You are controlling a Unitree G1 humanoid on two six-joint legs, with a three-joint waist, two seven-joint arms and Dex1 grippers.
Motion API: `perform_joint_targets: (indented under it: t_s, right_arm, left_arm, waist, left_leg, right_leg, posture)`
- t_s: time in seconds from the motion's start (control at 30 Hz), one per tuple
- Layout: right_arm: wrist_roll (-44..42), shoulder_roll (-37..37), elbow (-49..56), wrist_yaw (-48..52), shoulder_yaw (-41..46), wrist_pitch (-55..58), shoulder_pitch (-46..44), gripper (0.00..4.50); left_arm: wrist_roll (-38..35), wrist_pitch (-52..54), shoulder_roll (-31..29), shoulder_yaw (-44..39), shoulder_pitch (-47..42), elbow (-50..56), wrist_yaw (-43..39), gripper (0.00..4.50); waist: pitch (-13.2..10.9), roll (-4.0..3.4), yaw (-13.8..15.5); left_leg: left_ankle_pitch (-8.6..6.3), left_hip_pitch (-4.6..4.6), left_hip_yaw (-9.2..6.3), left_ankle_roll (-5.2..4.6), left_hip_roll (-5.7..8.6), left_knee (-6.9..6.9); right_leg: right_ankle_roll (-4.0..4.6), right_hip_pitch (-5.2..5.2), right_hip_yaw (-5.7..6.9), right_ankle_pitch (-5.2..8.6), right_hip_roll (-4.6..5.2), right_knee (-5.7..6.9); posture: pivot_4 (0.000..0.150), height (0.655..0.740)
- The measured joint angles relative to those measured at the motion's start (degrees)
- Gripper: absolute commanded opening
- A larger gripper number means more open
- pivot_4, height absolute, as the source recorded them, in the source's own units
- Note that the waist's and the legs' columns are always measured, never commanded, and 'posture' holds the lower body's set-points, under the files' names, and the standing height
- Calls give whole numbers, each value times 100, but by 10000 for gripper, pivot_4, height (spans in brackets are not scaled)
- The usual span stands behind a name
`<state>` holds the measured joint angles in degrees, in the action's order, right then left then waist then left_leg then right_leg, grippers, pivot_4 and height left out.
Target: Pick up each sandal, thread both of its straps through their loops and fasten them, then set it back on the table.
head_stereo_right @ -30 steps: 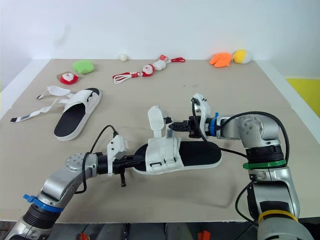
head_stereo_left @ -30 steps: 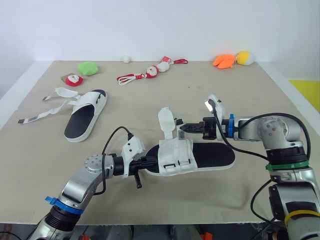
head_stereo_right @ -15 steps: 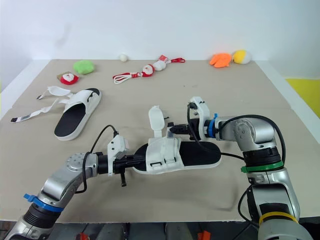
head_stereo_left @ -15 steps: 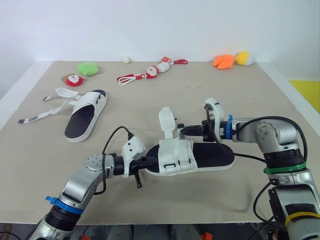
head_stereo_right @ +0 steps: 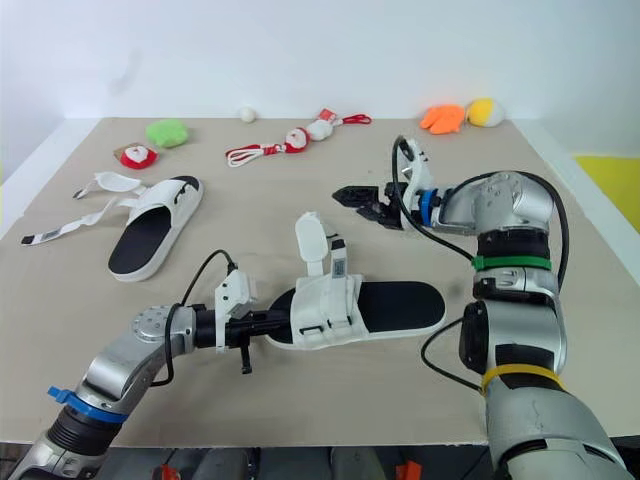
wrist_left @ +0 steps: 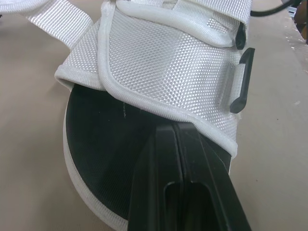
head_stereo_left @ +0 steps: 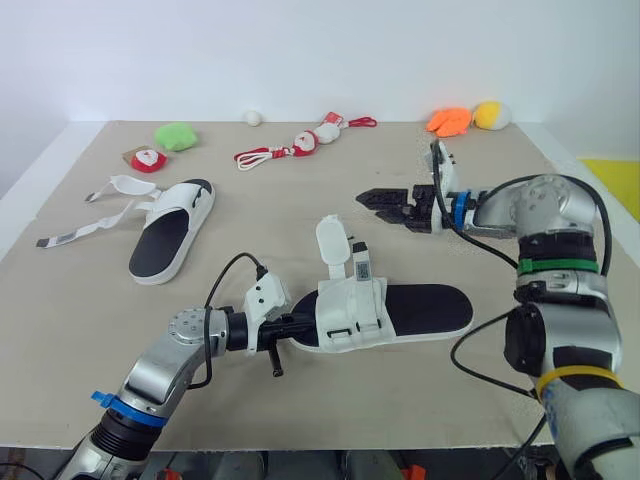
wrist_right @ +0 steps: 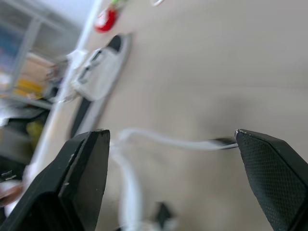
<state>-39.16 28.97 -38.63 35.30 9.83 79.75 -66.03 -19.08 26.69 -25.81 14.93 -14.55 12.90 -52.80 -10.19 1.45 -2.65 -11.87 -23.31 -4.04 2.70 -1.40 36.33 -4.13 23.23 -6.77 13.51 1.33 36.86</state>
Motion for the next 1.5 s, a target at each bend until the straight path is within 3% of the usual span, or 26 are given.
perform_joint_targets:
  t_s: [0.3,0.7,1.0,1.13,1.33,1.5]
  right_arm:
    - [128,-628,-1072,-533,698,621,-412,44405]
    - [230,-1153,-2358,-1713,1889,-380,-919,44405]
    - [242,-1274,-2602,-1893,2003,-658,-930,44405]
    - [248,-1317,-2601,-1883,2002,-760,-929,31710]
    - [305,-1383,-2599,-1755,1942,-871,-929,1735]
    - [518,-1482,-2171,-1180,1344,-973,-876,804]
  left_arm:
    - [2,-1,2,-6,2,-3,24,0]
    - [1,-1,3,-9,4,-3,32,0]
    - [1,-1,3,-11,18,12,44,0]
    - [1,-1,4,-11,23,15,63,0]
    - [2,-2,6,-10,37,34,76,0]
    - [2,-2,3,-11,51,82,98,0]
  waist:
    - [1,-3,-9]
    - [1,-4,-13]
    - [0,-4,-15]
    - [0,-4,-16]
    - [0,-4,-16]
    - [-1,-6,-20]
  left_leg:
    - [1,0,0,-2,1,2]
    - [1,0,0,-2,1,1]
    - [1,0,0,-2,1,1]
    - [1,0,-1,-2,1,1]
    - [1,0,0,-2,1,1]
    - [1,0,-1,-2,1,1]
  right_leg:
    - [-1,1,0,-5,0,0]
    - [-1,1,1,-6,0,0]
    - [-1,1,0,-6,0,0]
    - [-1,1,1,-6,-1,0]
    - [-1,1,0,-5,-1,0]
    - [-2,1,1,-5,-1,0]
  posture:
    - [1500,7400]
    - [1500,7400]
    - [1500,7400]
    - [1500,7400]
    - [1500,7400]
    - [1500,7400]
